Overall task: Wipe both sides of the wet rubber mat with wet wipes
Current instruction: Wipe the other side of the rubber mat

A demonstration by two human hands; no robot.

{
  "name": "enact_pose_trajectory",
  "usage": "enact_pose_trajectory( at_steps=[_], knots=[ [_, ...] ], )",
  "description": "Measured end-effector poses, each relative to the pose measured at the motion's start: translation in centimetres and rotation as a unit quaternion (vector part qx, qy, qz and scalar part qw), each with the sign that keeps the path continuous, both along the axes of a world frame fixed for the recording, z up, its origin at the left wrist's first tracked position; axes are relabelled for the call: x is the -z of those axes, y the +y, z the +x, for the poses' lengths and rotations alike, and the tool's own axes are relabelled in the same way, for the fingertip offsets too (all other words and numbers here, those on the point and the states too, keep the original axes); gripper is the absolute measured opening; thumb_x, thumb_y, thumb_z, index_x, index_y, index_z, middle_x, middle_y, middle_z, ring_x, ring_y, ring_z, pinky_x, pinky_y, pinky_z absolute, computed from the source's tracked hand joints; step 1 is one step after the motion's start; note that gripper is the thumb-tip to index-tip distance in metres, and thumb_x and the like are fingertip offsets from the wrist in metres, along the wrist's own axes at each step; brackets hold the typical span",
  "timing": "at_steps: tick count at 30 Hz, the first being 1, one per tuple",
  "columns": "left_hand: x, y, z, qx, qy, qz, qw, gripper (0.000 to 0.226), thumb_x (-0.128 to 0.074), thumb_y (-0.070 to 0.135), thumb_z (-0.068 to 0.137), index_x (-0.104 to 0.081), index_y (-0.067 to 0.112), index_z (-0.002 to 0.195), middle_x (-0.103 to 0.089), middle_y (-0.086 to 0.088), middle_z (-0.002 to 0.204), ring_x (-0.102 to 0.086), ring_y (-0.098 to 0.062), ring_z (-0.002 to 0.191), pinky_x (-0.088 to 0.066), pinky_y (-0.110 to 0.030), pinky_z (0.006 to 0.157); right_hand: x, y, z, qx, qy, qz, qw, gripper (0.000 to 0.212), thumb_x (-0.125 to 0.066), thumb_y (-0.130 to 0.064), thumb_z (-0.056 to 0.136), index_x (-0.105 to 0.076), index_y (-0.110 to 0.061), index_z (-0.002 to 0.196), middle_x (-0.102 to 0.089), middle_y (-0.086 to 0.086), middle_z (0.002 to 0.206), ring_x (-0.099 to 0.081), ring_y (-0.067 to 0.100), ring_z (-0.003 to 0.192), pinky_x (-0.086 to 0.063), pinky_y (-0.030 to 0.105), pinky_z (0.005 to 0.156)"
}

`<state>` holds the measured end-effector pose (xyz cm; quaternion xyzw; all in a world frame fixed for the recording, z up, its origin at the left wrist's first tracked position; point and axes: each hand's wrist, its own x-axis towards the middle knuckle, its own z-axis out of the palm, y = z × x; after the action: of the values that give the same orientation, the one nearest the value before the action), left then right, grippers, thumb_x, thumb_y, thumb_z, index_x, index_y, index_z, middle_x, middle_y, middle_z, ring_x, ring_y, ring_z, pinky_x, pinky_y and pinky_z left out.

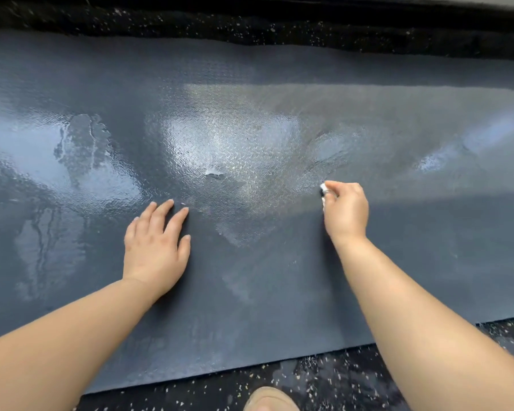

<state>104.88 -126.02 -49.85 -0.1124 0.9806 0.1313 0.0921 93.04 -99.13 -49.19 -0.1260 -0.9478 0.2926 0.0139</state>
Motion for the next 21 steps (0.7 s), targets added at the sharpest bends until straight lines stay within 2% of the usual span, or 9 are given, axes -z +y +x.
enact_pose_trajectory(
  at_steps=[3, 6, 8, 10, 11, 13, 16, 19, 21],
  knots=[
    [0.2, -0.2, 0.1, 0.000, -0.007, -0.002, 1.000, 0.051, -0.051, 0.029, 0.093, -0.041, 0.021, 0.142, -0.028, -0.005, 0.153, -0.017, -0.026, 0.143, -0.008, -0.041, 0.114, 0.5, -2.8, 0.1, 0.001, -0.019, 0.027, 0.999, 0.022, -0.051, -0.005, 0.089, -0.071, -0.006, 0.100, -0.059, 0.017, 0.108, -0.056, 0.032, 0.101, -0.037, 0.028, 0.086],
    [0.3, -0.1, 0.1, -0.004, -0.003, 0.013, 1.000, 0.051, -0.052, 0.028, 0.093, -0.041, 0.020, 0.142, -0.029, -0.004, 0.153, -0.017, -0.026, 0.144, -0.007, -0.041, 0.115, 0.9, -9.8, 6.4, -0.194, 0.040, 0.005, 0.980, 0.016, -0.063, 0.000, 0.080, -0.074, -0.008, 0.089, -0.064, 0.013, 0.090, -0.058, 0.033, 0.081, -0.047, 0.029, 0.073],
    [0.2, -0.4, 0.2, -0.011, 0.005, 0.025, 1.000, 0.050, -0.054, 0.025, 0.092, -0.043, 0.018, 0.141, -0.032, -0.004, 0.152, -0.019, -0.024, 0.143, -0.010, -0.040, 0.115, 0.5, -13.1, 11.1, -0.337, 0.051, -0.031, 0.940, 0.017, -0.071, 0.002, 0.071, -0.073, -0.011, 0.081, -0.063, 0.007, 0.080, -0.056, 0.029, 0.066, -0.050, 0.026, 0.061],
    [0.2, -0.7, 0.0, -0.019, 0.015, 0.037, 0.999, 0.049, -0.055, 0.023, 0.091, -0.045, 0.016, 0.139, -0.036, -0.003, 0.150, -0.024, -0.024, 0.142, -0.014, -0.040, 0.114, 0.4, -13.3, 11.6, -0.431, 0.031, -0.059, 0.900, 0.018, -0.070, 0.000, 0.071, -0.074, -0.013, 0.083, -0.063, 0.007, 0.080, -0.056, 0.029, 0.064, -0.052, 0.029, 0.059],
    [0.1, -0.8, -0.2, -0.021, 0.020, 0.039, 0.999, 0.048, -0.055, 0.023, 0.091, -0.047, 0.015, 0.138, -0.038, -0.003, 0.148, -0.027, -0.025, 0.140, -0.016, -0.041, 0.111, 0.5, -12.5, 10.3, -0.426, 0.037, -0.065, 0.902, 0.018, -0.069, 0.000, 0.073, -0.074, -0.013, 0.085, -0.064, 0.008, 0.081, -0.059, 0.030, 0.067, -0.053, 0.030, 0.062],
    [-0.1, -1.0, -1.0, -0.019, 0.027, 0.031, 0.999, 0.047, -0.054, 0.025, 0.092, -0.047, 0.017, 0.138, -0.039, -0.002, 0.147, -0.029, -0.025, 0.137, -0.020, -0.042, 0.107, 0.1, -10.0, 6.2, -0.315, 0.049, -0.077, 0.945, 0.019, -0.066, 0.001, 0.078, -0.075, -0.010, 0.091, -0.066, 0.010, 0.088, -0.063, 0.031, 0.079, -0.052, 0.032, 0.074],
    [-0.2, -0.6, -2.8, 0.006, 0.025, 0.014, 1.000, 0.048, -0.049, 0.031, 0.094, -0.043, 0.021, 0.140, -0.034, 0.000, 0.150, -0.024, -0.024, 0.139, -0.017, -0.040, 0.108, -0.5, -4.9, -1.1, -0.122, 0.049, -0.026, 0.991, 0.024, -0.059, 0.000, 0.083, -0.072, -0.009, 0.101, -0.065, 0.013, 0.101, -0.059, 0.028, 0.097, -0.038, 0.019, 0.087],
    [0.3, -0.3, -4.2, 0.009, 0.000, -0.002, 1.000, 0.053, -0.041, 0.038, 0.096, -0.031, 0.026, 0.146, -0.020, 0.002, 0.156, -0.011, -0.022, 0.144, -0.009, -0.038, 0.113, 0.1, -0.9, -6.0, 0.009, 0.030, 0.007, 0.999, 0.023, -0.053, -0.008, 0.090, -0.069, -0.009, 0.107, -0.062, 0.017, 0.110, -0.058, 0.029, 0.101, -0.036, 0.022, 0.089],
    [0.5, -0.2, -4.2, 0.002, -0.013, -0.011, 1.000, 0.055, -0.037, 0.042, 0.096, -0.025, 0.028, 0.148, -0.014, 0.003, 0.158, -0.007, -0.021, 0.145, -0.004, -0.038, 0.114, 0.9, -1.0, -6.7, 0.038, -0.010, 0.023, 0.999, 0.023, -0.052, -0.010, 0.091, -0.069, -0.011, 0.107, -0.062, 0.014, 0.113, -0.059, 0.029, 0.103, -0.037, 0.023, 0.089]
  ],
)
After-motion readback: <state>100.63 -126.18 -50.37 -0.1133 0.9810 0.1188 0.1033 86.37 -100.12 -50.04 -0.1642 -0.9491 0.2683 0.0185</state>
